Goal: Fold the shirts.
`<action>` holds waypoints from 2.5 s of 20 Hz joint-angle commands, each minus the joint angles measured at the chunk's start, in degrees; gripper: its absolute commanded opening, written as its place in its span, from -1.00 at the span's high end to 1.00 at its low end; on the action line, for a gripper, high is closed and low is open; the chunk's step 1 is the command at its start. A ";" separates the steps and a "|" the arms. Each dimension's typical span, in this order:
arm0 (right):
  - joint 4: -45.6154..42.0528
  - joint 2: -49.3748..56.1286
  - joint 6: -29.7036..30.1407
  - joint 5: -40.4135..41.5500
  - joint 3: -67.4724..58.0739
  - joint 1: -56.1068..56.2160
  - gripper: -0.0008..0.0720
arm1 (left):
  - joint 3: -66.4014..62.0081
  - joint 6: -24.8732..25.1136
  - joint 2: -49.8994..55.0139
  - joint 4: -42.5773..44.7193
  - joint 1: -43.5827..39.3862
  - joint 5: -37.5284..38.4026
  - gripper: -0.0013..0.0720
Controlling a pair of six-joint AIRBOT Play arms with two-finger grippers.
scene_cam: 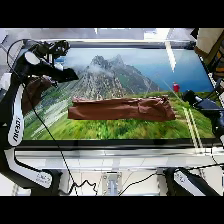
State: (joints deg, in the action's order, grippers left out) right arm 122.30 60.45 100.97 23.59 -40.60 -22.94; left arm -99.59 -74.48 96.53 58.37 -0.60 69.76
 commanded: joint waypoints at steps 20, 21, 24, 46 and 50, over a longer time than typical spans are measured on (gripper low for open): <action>21.24 22.84 21.97 20.28 -11.45 -8.92 -0.32 | -2.71 2.67 0.00 -3.23 -13.73 -7.32 -0.29; 21.27 23.19 21.84 20.92 -13.25 -9.20 -0.32 | -2.71 2.64 0.00 -3.32 -13.70 -7.32 -0.29; 21.11 25.79 21.84 25.16 -17.68 -9.22 -0.24 | -2.71 2.67 0.00 -3.30 -13.70 -7.34 -0.29; 22.36 42.51 29.40 47.50 -19.78 -8.70 0.06 | -2.64 1.99 0.02 -3.30 -13.73 -7.34 -0.29; 22.62 42.99 30.16 48.83 -19.78 -5.25 0.13 | -2.60 1.62 0.15 -3.30 -13.73 -6.97 0.31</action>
State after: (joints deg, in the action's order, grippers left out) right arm 144.49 103.13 130.32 71.46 -60.40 -30.11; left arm -102.24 -72.64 96.55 55.05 -14.31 62.48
